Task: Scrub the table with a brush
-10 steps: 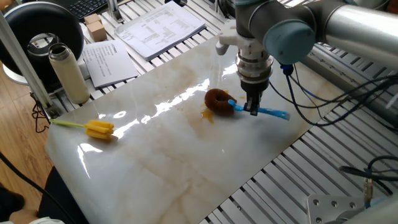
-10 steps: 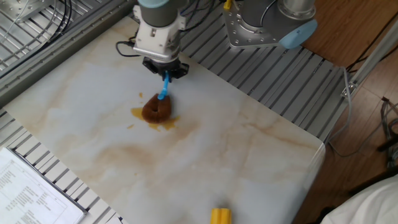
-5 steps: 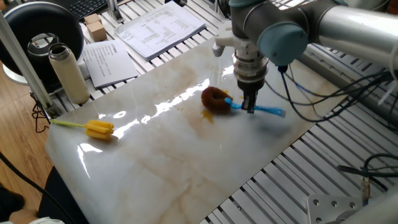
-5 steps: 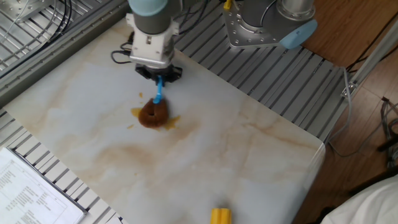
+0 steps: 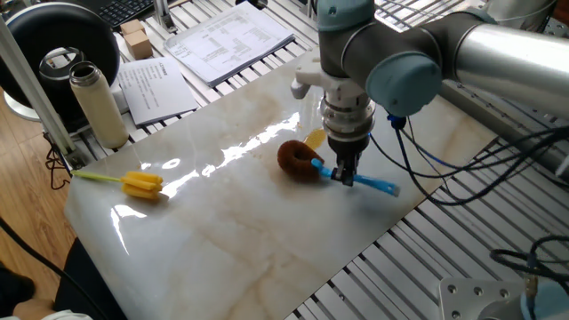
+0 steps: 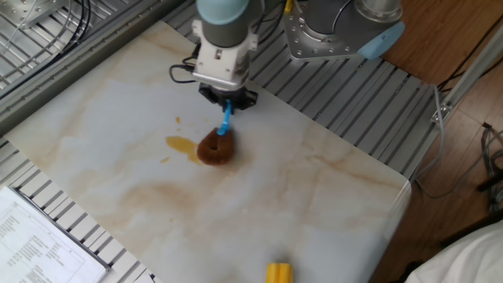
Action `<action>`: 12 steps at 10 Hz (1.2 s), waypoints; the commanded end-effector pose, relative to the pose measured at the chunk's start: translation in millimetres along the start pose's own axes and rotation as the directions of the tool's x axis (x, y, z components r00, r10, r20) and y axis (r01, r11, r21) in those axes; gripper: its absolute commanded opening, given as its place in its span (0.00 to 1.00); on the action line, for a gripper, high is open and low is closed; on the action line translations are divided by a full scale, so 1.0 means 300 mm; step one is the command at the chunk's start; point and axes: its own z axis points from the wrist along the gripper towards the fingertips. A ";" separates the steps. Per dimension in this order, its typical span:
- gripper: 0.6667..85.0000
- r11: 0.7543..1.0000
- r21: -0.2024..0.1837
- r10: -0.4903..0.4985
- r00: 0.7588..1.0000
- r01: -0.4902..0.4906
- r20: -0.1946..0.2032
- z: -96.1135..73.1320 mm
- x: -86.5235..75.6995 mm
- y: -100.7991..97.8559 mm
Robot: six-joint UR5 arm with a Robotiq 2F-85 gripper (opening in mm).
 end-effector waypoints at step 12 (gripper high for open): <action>0.01 0.923 0.101 -0.367 0.929 0.370 -0.050 0.072 0.016 -0.356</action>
